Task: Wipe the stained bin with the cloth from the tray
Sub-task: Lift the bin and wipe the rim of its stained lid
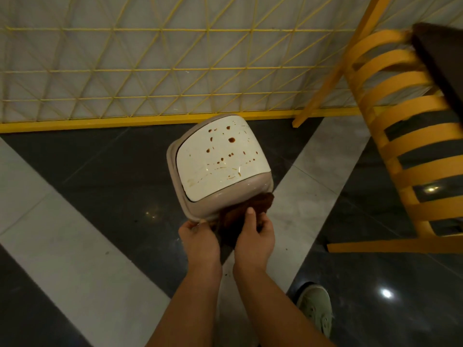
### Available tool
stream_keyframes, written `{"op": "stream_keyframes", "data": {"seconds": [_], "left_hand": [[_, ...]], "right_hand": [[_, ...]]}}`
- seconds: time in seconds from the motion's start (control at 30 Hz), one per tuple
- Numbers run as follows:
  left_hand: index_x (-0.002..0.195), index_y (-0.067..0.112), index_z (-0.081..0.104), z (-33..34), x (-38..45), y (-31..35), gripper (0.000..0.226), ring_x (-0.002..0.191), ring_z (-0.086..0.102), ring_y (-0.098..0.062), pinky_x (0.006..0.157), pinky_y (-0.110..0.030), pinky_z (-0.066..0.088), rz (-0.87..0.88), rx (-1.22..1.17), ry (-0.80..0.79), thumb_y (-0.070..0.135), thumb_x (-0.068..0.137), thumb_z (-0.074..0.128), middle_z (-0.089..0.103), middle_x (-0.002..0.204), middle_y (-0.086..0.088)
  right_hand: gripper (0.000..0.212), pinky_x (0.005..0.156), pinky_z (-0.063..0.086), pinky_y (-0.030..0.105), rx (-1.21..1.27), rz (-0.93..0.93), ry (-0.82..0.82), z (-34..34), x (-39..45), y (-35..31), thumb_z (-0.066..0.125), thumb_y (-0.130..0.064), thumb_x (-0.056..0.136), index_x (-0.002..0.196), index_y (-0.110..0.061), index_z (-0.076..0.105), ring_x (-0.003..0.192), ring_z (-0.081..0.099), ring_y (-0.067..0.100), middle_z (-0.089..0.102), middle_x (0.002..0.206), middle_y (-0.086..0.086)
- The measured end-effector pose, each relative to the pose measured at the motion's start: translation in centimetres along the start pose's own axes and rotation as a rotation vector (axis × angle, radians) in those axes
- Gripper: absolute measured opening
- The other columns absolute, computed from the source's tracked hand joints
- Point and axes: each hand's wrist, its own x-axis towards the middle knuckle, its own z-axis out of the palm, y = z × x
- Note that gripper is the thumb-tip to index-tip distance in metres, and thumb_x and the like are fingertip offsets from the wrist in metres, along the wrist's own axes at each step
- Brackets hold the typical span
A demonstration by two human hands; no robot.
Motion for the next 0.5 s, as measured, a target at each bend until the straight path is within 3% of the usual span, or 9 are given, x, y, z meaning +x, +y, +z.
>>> {"op": "stream_keyframes", "data": {"seconds": [0.07, 0.17, 0.27, 0.37, 0.43, 0.5], "left_hand": [[0.122, 0.010, 0.047, 0.0, -0.1, 0.0, 0.027, 0.106, 0.059, -0.026, 0.092, -0.039, 0.049, -0.006, -0.002, 0.001, 0.009, 0.096, 0.047, 0.061, 0.111, -0.010], [0.122, 0.007, 0.048, -0.2, 0.0, 0.0, 0.027, 0.101, 0.060, -0.021, 0.078, -0.027, 0.047, -0.012, -0.015, -0.015, 0.006, 0.095, 0.050, 0.062, 0.110, -0.011], [0.116, 0.014, 0.044, -0.4, 0.5, 0.2, 0.024, 0.095, 0.057, -0.015, 0.081, -0.028, 0.045, -0.043, -0.062, -0.034, 0.007, 0.095, 0.054, 0.058, 0.102, -0.003], [0.121, 0.012, 0.045, -0.7, 0.8, 0.5, 0.030, 0.091, 0.057, -0.016, 0.078, -0.028, 0.046, -0.033, -0.047, -0.023, 0.006, 0.093, 0.055, 0.059, 0.100, -0.005], [0.122, 0.015, 0.045, -1.2, 1.1, 0.7, 0.032, 0.093, 0.056, -0.017, 0.087, -0.033, 0.048, -0.028, -0.061, -0.010, 0.006, 0.093, 0.055, 0.059, 0.098, -0.003], [0.121, 0.020, 0.044, -1.7, 1.2, 0.8, 0.032, 0.099, 0.059, -0.019, 0.099, -0.039, 0.048, -0.050, -0.109, 0.002, 0.007, 0.094, 0.055, 0.060, 0.101, -0.004]], "right_hand": [[0.032, 0.097, 0.050, 0.044, -0.038, 0.022, -0.004, 0.8, 0.3, -0.3, 0.056, -0.035, 0.094, 0.120, -0.017, 0.060, 0.107, 0.061, 0.019, 0.066, 0.115, 0.002], [0.034, 0.099, 0.048, 0.042, -0.060, 0.058, -0.002, 0.9, 2.3, -2.7, 0.055, -0.033, 0.095, 0.126, -0.019, 0.057, 0.111, 0.059, 0.022, 0.063, 0.119, 0.002], [0.035, 0.092, 0.047, 0.035, -0.133, 0.107, -0.123, 0.0, 4.5, -6.0, 0.055, -0.032, 0.096, 0.128, -0.020, 0.056, 0.099, 0.058, 0.018, 0.060, 0.115, -0.001], [0.014, 0.081, 0.043, 0.031, -0.250, 0.142, -0.231, -1.1, 5.5, -8.1, 0.056, -0.033, 0.095, 0.093, -0.021, 0.063, 0.082, 0.055, 0.015, 0.059, 0.099, 0.000], [0.016, 0.084, 0.045, 0.035, -0.311, 0.172, -0.273, -1.5, 5.5, -8.2, 0.057, -0.035, 0.093, 0.084, -0.022, 0.060, 0.092, 0.058, 0.023, 0.062, 0.101, 0.007], [0.024, 0.093, 0.048, 0.042, -0.326, 0.198, -0.290, -1.8, 4.9, -7.2, 0.056, -0.035, 0.093, 0.100, -0.014, 0.063, 0.105, 0.059, 0.032, 0.063, 0.113, 0.016]]}}
